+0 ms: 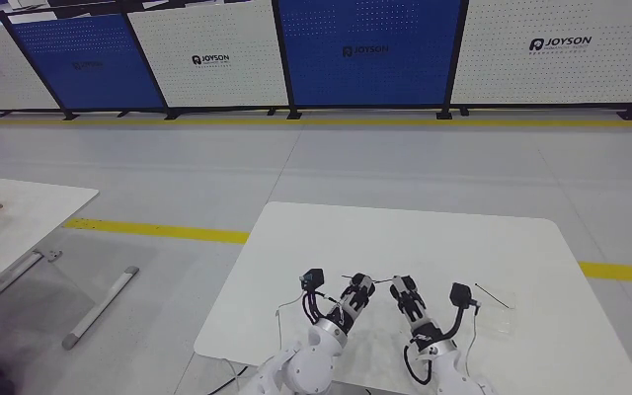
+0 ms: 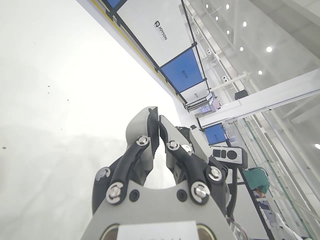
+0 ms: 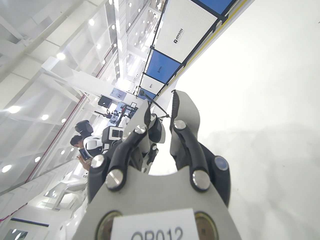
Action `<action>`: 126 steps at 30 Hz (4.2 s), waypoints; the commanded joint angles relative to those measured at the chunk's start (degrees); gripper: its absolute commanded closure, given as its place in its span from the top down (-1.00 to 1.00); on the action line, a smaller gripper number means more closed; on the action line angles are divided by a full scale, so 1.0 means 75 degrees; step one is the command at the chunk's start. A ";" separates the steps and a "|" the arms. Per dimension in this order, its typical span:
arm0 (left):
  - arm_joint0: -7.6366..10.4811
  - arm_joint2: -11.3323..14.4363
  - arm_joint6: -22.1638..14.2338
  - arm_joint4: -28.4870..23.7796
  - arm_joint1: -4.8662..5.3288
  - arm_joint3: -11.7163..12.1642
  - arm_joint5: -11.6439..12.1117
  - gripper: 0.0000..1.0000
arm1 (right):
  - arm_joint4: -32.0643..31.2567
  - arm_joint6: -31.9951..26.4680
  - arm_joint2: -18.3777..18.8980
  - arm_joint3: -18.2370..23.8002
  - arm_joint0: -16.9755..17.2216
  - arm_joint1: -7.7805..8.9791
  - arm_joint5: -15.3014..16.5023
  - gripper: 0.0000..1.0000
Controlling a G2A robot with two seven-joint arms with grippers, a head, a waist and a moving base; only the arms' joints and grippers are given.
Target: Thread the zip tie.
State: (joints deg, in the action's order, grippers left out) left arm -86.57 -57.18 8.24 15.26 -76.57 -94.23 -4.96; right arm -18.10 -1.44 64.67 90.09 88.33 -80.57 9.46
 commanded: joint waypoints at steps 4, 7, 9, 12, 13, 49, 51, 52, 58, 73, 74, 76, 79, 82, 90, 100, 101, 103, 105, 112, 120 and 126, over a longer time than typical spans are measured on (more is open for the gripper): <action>-0.0029 0.0020 -0.0028 0.0168 0.0008 -0.0008 0.0036 -1.00 | 0.0017 0.0004 0.0021 0.0017 0.0003 0.0005 -0.0020 -0.64; -0.0046 0.0018 -0.0033 0.0211 0.0010 -0.0005 0.0052 -1.00 | 0.0009 0.0017 0.0016 0.0032 -0.0003 0.0005 -0.0050 -0.80; -0.0046 0.0020 -0.0042 0.0274 0.0013 0.0010 0.0062 -1.00 | 0.0010 0.0025 0.0012 0.0033 -0.0003 0.0005 -0.0062 -0.96; -0.0049 0.0029 -0.0040 0.0405 0.0018 0.0033 0.0060 -1.00 | -0.0002 0.0024 0.0007 0.0023 -0.0017 0.0005 -0.0104 -0.84; -0.0053 0.0032 -0.0036 0.0419 0.0018 0.0034 0.0060 -1.00 | -0.0003 0.0025 0.0003 0.0022 -0.0021 0.0005 -0.0113 -0.80; -0.0143 0.0031 -0.0035 0.0582 0.0012 -0.0056 0.0283 -0.18 | -0.0151 0.0022 -0.0087 -0.0064 -0.0089 0.0011 -0.0177 -1.00; -0.0152 0.0028 -0.0025 0.0600 0.0012 -0.0073 0.0284 -0.16 | -0.0179 0.0052 -0.0087 -0.0057 -0.0082 0.0012 -0.0201 -1.00; -0.0158 0.0027 -0.0020 0.0609 0.0013 -0.0081 0.0285 -0.18 | -0.0188 0.0065 -0.0087 -0.0053 -0.0079 0.0012 -0.0215 -1.00; -0.0198 -0.0032 0.0022 0.0621 0.0020 -0.0128 0.0297 -0.26 | -0.0212 0.0136 -0.0090 -0.0039 -0.0076 0.0009 -0.0276 -1.00; -0.0230 -0.0112 0.0065 0.0530 0.0018 -0.0153 0.0365 -0.46 | -0.0116 0.0247 -0.0056 0.0001 -0.0041 0.0004 -0.0280 -1.00; -0.0228 -0.0112 0.0063 0.0527 0.0018 -0.0148 0.0367 -0.46 | -0.0109 0.0247 -0.0055 -0.0001 -0.0044 0.0004 -0.0280 -1.00; -0.0222 -0.0111 0.0060 0.0525 0.0015 -0.0137 0.0365 -0.54 | -0.0092 0.0244 -0.0053 -0.0011 -0.0049 0.0003 -0.0280 -1.00; -0.0214 -0.0114 0.0061 0.0500 0.0011 -0.0124 0.0360 -1.00 | -0.0070 0.0237 -0.0054 -0.0027 -0.0059 0.0001 -0.0271 -1.00; -0.0207 -0.0114 0.0061 0.0482 0.0007 -0.0116 0.0360 -1.00 | -0.0065 0.0232 -0.0053 -0.0039 -0.0065 0.0001 -0.0260 -1.00; -0.0206 -0.0082 0.0010 0.0369 -0.0006 -0.0128 0.0435 -1.00 | -0.0026 0.0150 -0.0047 -0.0073 -0.0080 0.0004 -0.0222 -1.00; -0.0291 -0.0505 0.0262 -0.0963 -0.0056 -0.0520 0.0134 -1.00 | 0.0177 0.0029 0.0237 0.0027 0.0165 0.0073 0.0307 1.00; -0.0308 -0.0524 0.0275 -0.0998 -0.0057 -0.0568 0.0101 -1.00 | 0.0201 0.0058 0.0288 0.0034 0.0198 0.0082 0.0357 1.00; -0.0329 -0.0519 0.0121 -0.1176 -0.0061 -0.0656 0.0044 -1.00 | 0.0378 0.0328 0.0365 0.0057 0.0288 0.0078 0.0625 1.00; -0.0308 -0.0544 -0.0319 -0.1654 -0.0063 -0.0733 0.0074 -1.00 | 0.0378 0.0328 0.0365 0.0057 0.0288 0.0078 0.0625 1.00; -0.0308 -0.0544 -0.0319 -0.1654 -0.0063 -0.0733 0.0074 -1.00 | 0.0378 0.0328 0.0365 0.0057 0.0288 0.0078 0.0625 1.00; -0.0355 -0.0681 -0.0018 -0.2722 -0.0132 -0.1018 -0.0088 -1.00 | -0.1862 0.0708 0.0248 0.0067 0.0151 0.0157 0.0718 1.00; -0.0375 -0.0834 0.0130 -0.3358 -0.0161 -0.1243 -0.0475 -1.00 | -0.3361 0.1069 0.0274 0.0201 0.0264 0.0228 0.0467 1.00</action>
State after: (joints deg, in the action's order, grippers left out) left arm -89.46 -63.39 9.21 -9.18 -77.73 -103.47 -8.44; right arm -43.41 6.53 66.67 91.58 90.24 -78.86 12.99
